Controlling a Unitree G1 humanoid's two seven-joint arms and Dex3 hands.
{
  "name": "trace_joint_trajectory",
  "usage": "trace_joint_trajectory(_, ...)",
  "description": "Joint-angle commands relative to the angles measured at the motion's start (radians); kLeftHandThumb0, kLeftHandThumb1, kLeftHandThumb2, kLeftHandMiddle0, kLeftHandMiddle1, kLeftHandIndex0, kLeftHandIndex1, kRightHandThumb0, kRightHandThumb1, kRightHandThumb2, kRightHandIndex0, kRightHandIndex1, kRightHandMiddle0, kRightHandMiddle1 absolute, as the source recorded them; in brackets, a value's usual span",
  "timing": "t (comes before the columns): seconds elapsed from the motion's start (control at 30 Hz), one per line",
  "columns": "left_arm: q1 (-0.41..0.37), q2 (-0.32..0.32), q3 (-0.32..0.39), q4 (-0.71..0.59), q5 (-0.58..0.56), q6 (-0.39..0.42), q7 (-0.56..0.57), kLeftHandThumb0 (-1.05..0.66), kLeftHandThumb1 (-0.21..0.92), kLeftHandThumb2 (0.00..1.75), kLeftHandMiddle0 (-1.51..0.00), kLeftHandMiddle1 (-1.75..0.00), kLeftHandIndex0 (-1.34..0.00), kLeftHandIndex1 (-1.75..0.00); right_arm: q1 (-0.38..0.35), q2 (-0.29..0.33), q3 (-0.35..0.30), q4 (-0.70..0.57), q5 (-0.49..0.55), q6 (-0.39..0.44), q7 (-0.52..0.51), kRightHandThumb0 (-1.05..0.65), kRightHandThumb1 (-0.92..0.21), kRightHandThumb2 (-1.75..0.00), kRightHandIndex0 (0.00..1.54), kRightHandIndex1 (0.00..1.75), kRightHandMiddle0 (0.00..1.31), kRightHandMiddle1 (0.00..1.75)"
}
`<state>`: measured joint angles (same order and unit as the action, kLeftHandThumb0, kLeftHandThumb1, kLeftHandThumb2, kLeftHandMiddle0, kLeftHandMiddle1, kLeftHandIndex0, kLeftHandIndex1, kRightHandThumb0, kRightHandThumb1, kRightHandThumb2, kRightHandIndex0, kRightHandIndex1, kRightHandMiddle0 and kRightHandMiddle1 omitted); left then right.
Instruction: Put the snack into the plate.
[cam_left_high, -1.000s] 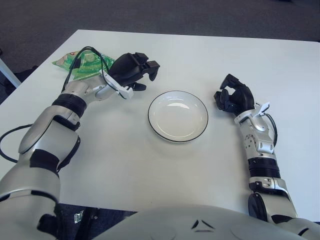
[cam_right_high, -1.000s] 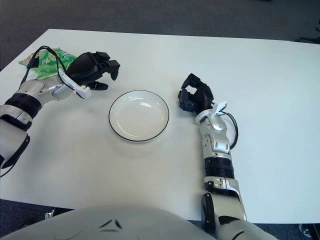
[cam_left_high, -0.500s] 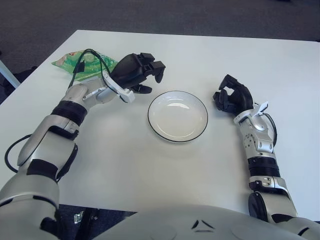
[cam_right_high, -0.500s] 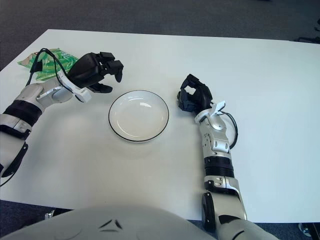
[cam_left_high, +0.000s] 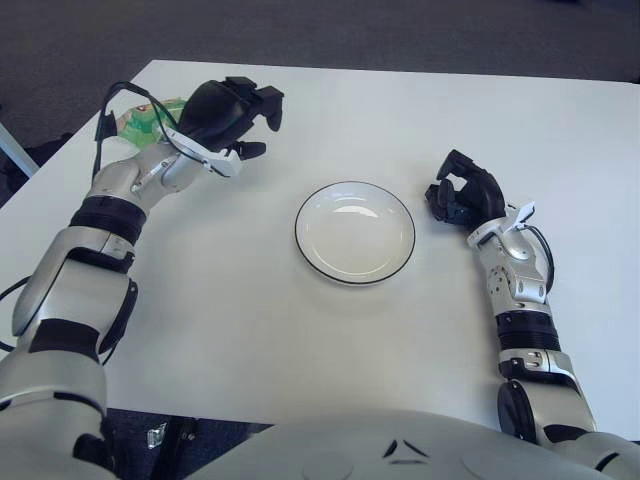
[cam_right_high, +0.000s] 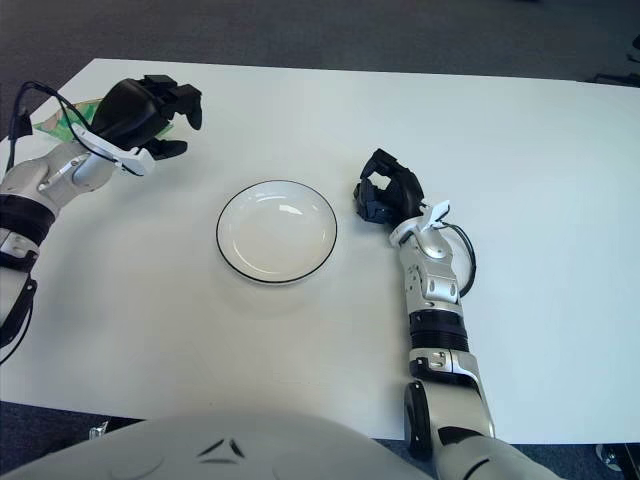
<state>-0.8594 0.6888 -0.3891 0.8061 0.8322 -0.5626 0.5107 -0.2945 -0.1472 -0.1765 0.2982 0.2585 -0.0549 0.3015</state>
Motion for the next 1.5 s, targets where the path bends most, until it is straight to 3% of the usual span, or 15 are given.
trace_joint_trajectory(0.0, 0.000, 0.010, 0.019, -0.050, 0.037, 0.113, 0.017, -0.01, 0.22, 1.43, -0.69, -1.74, -0.47, -1.70, 0.062, 0.012, 0.000, 0.041, -0.003, 0.004, -0.002, -0.46, -0.37, -1.25, 1.27, 1.75, 0.57, 1.75)
trace_joint_trajectory(0.07, 0.011, 0.005, 0.023, -0.071, 0.059, 0.188, 0.029, -0.01, 0.33, 1.31, -0.62, -1.73, -0.38, -1.72, 0.062, 0.011, -0.001, 0.041, 0.000, 0.008, 0.001, -0.46, -0.37, -1.25, 1.27, 1.75, 0.57, 1.75)
trace_joint_trajectory(0.13, 0.021, 0.003, 0.029, -0.091, 0.075, 0.266, 0.024, -0.01, 0.50, 1.08, -0.53, -1.66, -0.26, -1.74, 0.061, 0.009, -0.001, 0.042, 0.002, 0.010, 0.004, -0.46, -0.37, -1.25, 1.27, 1.75, 0.57, 1.75)
trace_joint_trajectory(0.23, 0.029, 0.006, 0.032, -0.105, 0.089, 0.354, 0.000, -0.24, 0.78, 0.70, -0.35, -1.47, -0.22, -1.74, 0.060, 0.008, -0.001, 0.043, 0.003, 0.012, 0.005, -0.46, -0.37, -1.25, 1.27, 1.75, 0.57, 1.75)
trace_joint_trajectory(0.27, 0.019, 0.011, 0.030, -0.074, 0.091, 0.372, -0.001, -0.27, 0.81, 0.66, -0.33, -1.44, -0.21, -1.74, 0.060, 0.008, -0.001, 0.043, 0.002, 0.013, 0.005, -0.46, -0.37, -1.25, 1.27, 1.75, 0.57, 1.75)
trace_joint_trajectory(0.33, -0.001, 0.017, 0.024, -0.012, 0.093, 0.394, 0.004, -0.52, 0.88, 0.70, -0.25, -1.35, -0.09, -1.51, 0.059, 0.007, -0.001, 0.045, 0.002, 0.014, 0.005, -0.46, -0.37, -1.25, 1.27, 1.75, 0.57, 1.75)
trace_joint_trajectory(0.5, -0.056, 0.022, -0.004, 0.138, 0.105, 0.425, 0.021, -0.72, 0.91, 0.79, -0.16, -1.12, -0.01, -1.14, 0.058, 0.005, 0.000, 0.049, -0.001, 0.012, 0.007, -0.47, -0.37, -1.25, 1.27, 1.75, 0.57, 1.75)
trace_joint_trajectory(0.67, -0.083, 0.004, -0.029, 0.177, 0.126, 0.518, 0.001, -0.81, 0.92, 0.90, -0.11, -0.82, 0.00, -0.86, 0.059, 0.004, 0.002, 0.050, -0.007, 0.007, 0.005, -0.47, -0.37, -1.25, 1.27, 1.75, 0.58, 1.75)
trace_joint_trajectory(1.1, -0.122, -0.037, -0.044, 0.276, 0.092, 0.660, -0.155, -0.95, 0.92, 1.10, -0.01, -0.33, 0.00, -0.51, 0.062, -0.001, 0.010, 0.048, -0.011, 0.001, 0.002, -0.47, -0.36, -1.26, 1.27, 1.75, 0.58, 1.75)
trace_joint_trajectory(1.47, -0.175, -0.069, -0.068, 0.390, 0.051, 0.708, -0.282, -1.04, 0.92, 1.21, 0.00, -0.02, 0.00, -0.21, 0.065, 0.000, 0.011, 0.036, -0.008, 0.012, 0.002, -0.47, -0.36, -1.26, 1.27, 1.75, 0.58, 1.75)
